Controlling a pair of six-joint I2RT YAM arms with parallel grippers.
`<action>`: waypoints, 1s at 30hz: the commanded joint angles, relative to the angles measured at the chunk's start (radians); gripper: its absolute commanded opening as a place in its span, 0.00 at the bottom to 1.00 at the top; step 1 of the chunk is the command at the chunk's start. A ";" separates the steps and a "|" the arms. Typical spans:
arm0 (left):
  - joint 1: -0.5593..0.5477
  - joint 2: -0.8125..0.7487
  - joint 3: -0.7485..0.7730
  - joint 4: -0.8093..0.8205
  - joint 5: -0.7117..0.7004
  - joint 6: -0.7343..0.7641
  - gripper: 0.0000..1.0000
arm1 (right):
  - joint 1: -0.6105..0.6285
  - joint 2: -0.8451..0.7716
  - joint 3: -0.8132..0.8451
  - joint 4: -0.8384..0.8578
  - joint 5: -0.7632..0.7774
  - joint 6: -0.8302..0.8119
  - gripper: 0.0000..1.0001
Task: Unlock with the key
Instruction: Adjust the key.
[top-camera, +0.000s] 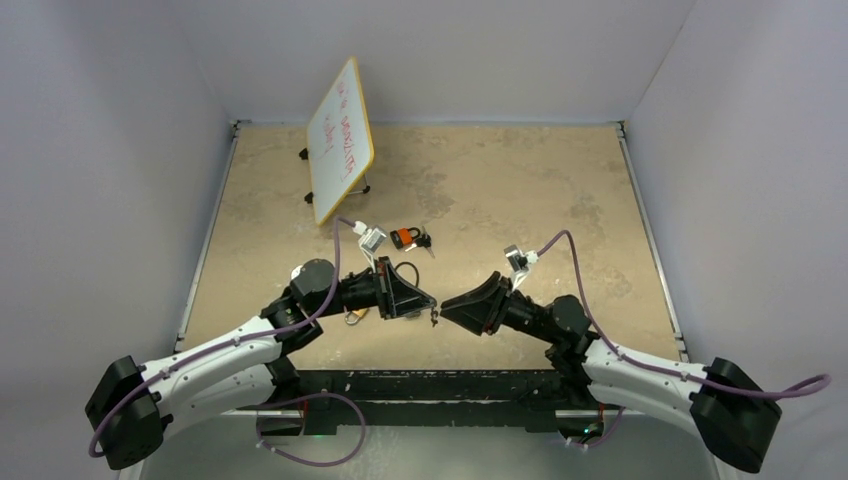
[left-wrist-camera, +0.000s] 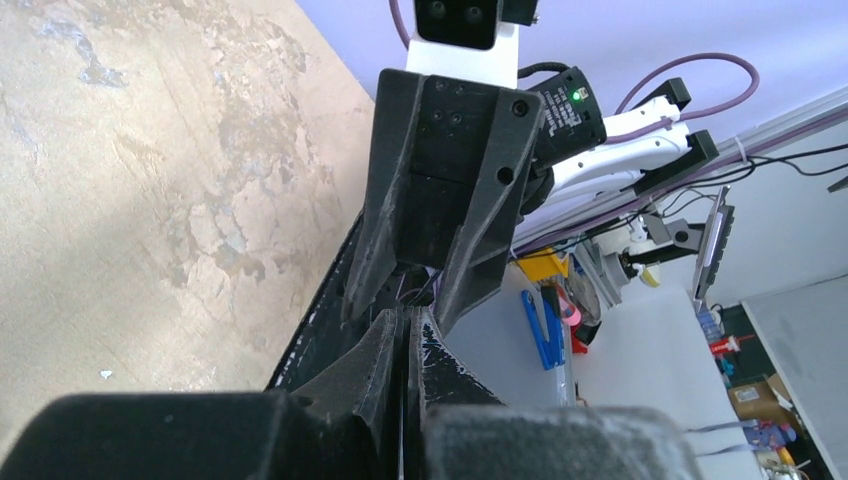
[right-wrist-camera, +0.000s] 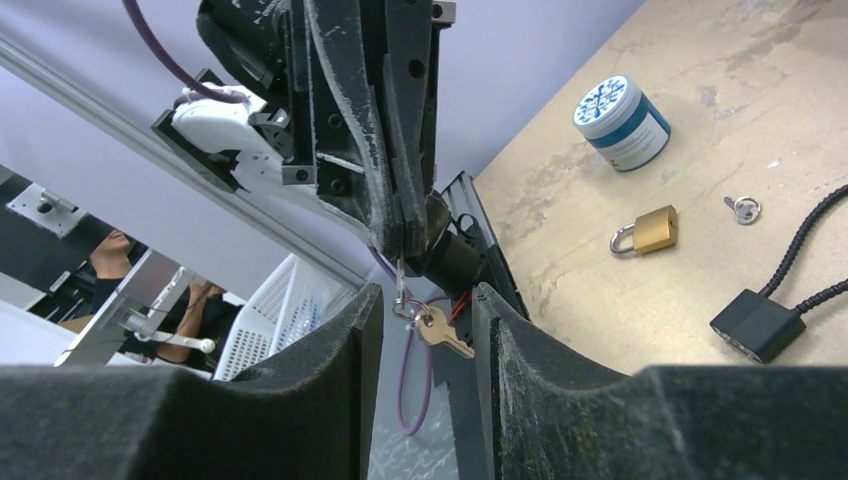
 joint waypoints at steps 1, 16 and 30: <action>-0.005 -0.005 -0.013 0.093 -0.041 -0.035 0.00 | -0.001 0.055 0.054 0.109 -0.013 0.004 0.39; -0.004 -0.017 -0.053 0.173 -0.103 -0.087 0.00 | 0.000 0.147 0.093 0.183 -0.047 0.019 0.22; -0.004 -0.037 -0.070 0.182 -0.144 -0.089 0.00 | 0.001 0.165 0.094 0.177 -0.066 0.041 0.06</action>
